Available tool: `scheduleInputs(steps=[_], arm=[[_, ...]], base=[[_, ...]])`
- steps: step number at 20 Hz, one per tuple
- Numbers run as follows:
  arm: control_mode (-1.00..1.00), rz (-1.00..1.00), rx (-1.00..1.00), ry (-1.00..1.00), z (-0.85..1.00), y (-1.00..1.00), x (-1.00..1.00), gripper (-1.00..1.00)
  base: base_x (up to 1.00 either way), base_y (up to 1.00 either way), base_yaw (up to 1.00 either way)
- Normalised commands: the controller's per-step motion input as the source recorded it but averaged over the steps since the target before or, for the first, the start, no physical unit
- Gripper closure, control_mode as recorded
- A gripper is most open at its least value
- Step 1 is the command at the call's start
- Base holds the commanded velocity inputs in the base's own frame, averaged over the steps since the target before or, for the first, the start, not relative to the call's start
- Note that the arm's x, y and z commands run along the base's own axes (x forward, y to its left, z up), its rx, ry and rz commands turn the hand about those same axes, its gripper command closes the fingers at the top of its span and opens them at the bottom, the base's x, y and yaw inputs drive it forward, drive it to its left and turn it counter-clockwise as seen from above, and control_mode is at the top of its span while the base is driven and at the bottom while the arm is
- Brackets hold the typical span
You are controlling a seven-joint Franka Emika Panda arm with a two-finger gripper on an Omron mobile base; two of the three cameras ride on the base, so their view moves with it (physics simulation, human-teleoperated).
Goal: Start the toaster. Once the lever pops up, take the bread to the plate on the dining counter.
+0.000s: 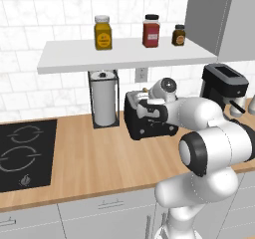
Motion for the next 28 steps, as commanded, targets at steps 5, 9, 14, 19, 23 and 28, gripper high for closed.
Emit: scheduleInputs(steps=[5,9,14,19,23,28], arm=[[-1.00,0.00,0.00,0.00,0.00,0.00,0.00,-1.00],[-1.00,0.00,0.00,0.00,-0.03,0.00,0.00,-1.00],[-1.00,0.00,0.00,-0.03,0.00,0.00,0.04,-1.00],[-1.00,0.04,0.00,0.00,0.00,0.00,0.14,-1.00],[-1.00,0.04,0.00,0.00,0.00,0.00,0.10,-1.00],[-1.00,0.05,0.00,0.00,-0.03,0.00,0.08,-1.00]], base=[[0.00,0.00,0.00],[0.00,0.00,0.00],[0.00,0.00,0.00],[0.00,0.00,0.00],[0.00,0.00,0.00],[0.00,0.00,0.00]])
